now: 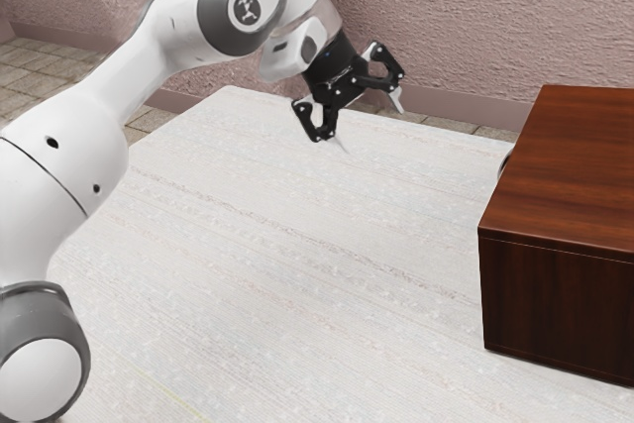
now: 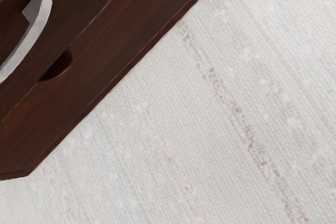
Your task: Pull the drawer handle with one arm to open the drawer
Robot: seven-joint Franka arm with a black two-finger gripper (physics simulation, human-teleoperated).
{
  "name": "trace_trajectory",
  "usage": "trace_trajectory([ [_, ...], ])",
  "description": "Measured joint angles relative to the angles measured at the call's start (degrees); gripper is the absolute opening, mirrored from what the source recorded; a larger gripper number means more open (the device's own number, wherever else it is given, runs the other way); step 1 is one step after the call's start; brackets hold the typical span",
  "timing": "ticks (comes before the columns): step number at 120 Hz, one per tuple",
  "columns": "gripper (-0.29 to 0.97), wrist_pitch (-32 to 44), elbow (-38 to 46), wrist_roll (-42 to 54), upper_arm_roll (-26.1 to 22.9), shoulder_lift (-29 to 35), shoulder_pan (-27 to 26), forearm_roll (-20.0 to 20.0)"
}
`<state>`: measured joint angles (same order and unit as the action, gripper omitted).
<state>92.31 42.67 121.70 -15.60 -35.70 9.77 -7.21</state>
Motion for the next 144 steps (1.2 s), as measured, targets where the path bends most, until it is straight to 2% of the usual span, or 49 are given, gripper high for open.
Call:
trace_trajectory([
  [16, 0.68, 1.4, -1.5, 10.2, -6.0, -2.9, 2.2, -0.8],
  [52, 0.66, 4.2, -6.5, 27.7, -11.3, -9.1, 2.9, -1.5],
  [60, 0.61, 4.9, -6.6, 30.8, -13.8, -10.2, 4.1, -1.5],
  [74, 0.45, 6.6, -6.6, 35.6, -18.1, -11.6, 4.9, -1.6],
  [101, 0.26, 10.1, -6.6, 42.4, -19.7, -13.0, 4.8, -1.6],
  [120, 0.21, 11.9, -6.6, 44.3, -22.5, -14.3, 4.5, -1.6],
  [144, 0.18, 13.4, -6.4, 44.3, -23.0, -15.5, 4.3, -1.6],
])
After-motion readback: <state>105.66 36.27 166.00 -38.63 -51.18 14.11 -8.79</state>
